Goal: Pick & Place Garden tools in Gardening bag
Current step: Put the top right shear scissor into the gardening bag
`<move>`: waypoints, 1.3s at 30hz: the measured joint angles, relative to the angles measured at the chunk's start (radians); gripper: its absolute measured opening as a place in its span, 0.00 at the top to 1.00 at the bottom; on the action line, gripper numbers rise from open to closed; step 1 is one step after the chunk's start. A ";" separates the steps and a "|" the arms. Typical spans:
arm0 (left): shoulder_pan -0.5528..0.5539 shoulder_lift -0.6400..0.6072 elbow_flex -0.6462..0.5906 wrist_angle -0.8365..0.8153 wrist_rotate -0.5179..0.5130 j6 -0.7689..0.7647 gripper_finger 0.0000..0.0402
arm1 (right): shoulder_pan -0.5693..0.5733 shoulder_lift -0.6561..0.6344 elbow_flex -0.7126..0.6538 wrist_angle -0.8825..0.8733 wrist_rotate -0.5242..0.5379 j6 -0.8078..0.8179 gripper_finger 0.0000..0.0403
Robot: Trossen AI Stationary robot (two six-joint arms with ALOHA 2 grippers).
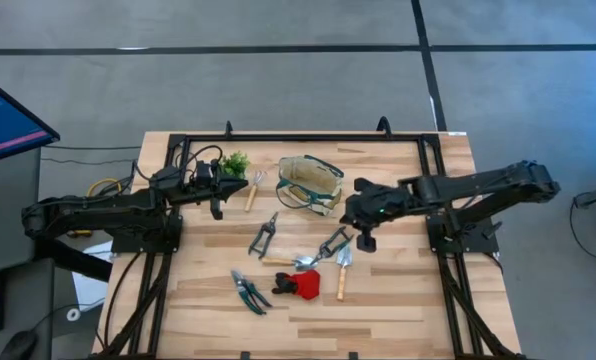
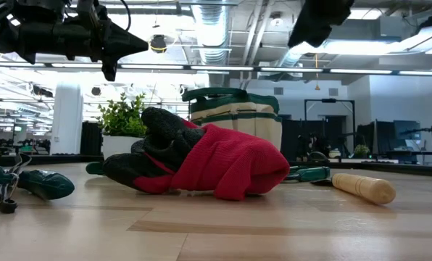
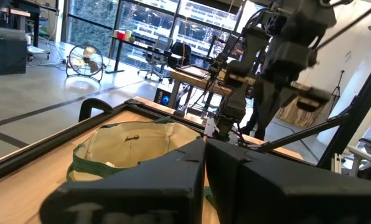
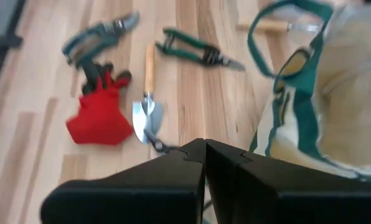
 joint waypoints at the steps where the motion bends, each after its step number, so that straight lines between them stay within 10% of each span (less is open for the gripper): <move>1: 0.000 0.000 0.000 0.000 0.000 0.000 0.99 | 0.000 0.010 0.000 -0.002 0.000 0.000 1.00; 39: 0.000 0.000 0.000 0.000 0.000 0.000 0.99 | 0.001 0.449 0.000 -0.076 -0.098 0.003 1.00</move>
